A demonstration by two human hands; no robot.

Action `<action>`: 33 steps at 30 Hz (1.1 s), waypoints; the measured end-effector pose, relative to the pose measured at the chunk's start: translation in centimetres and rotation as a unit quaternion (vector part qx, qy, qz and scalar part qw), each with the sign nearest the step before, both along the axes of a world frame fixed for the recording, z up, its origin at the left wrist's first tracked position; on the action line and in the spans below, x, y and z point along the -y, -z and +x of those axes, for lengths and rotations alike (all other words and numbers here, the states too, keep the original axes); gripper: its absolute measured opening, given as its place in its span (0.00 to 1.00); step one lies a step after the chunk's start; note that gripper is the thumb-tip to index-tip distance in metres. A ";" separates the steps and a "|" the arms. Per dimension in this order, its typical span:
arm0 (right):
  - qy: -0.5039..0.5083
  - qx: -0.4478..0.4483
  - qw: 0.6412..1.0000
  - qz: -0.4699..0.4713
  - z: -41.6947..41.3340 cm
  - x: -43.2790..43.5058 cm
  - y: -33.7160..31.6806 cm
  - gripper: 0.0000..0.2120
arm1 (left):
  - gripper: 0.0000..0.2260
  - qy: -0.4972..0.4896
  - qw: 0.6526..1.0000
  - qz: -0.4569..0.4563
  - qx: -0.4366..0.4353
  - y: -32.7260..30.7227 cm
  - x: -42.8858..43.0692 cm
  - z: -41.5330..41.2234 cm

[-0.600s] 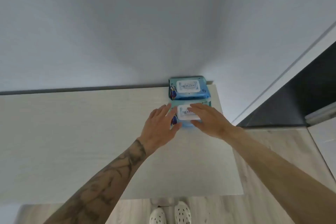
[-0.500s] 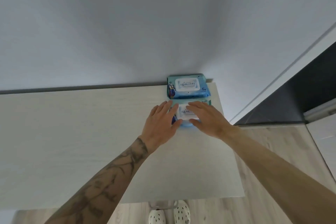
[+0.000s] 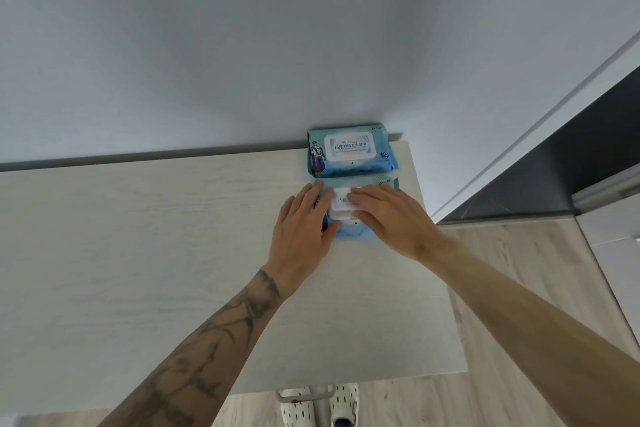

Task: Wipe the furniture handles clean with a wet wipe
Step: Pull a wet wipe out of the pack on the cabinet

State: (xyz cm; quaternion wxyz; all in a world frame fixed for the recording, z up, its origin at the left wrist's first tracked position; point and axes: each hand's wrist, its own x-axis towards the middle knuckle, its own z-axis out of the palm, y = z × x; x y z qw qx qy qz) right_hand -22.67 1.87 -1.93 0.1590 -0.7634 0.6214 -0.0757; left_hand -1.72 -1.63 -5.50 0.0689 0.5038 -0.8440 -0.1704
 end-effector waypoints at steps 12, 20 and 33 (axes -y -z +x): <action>0.205 0.110 0.970 -0.076 0.6 4.6 -0.9 0.20 | 0.35 -0.008 0.998 -0.002 -0.057 0.0 0.8 -0.7; 0.172 0.102 0.977 -0.077 0.8 1.1 -0.1 0.12 | 0.34 -0.008 1.000 -0.011 -0.020 1.1 1.8 -1.1; 0.064 -0.002 0.998 0.013 1.0 2.4 0.1 0.08 | 0.34 -0.013 0.999 0.009 -0.032 1.2 1.8 -1.1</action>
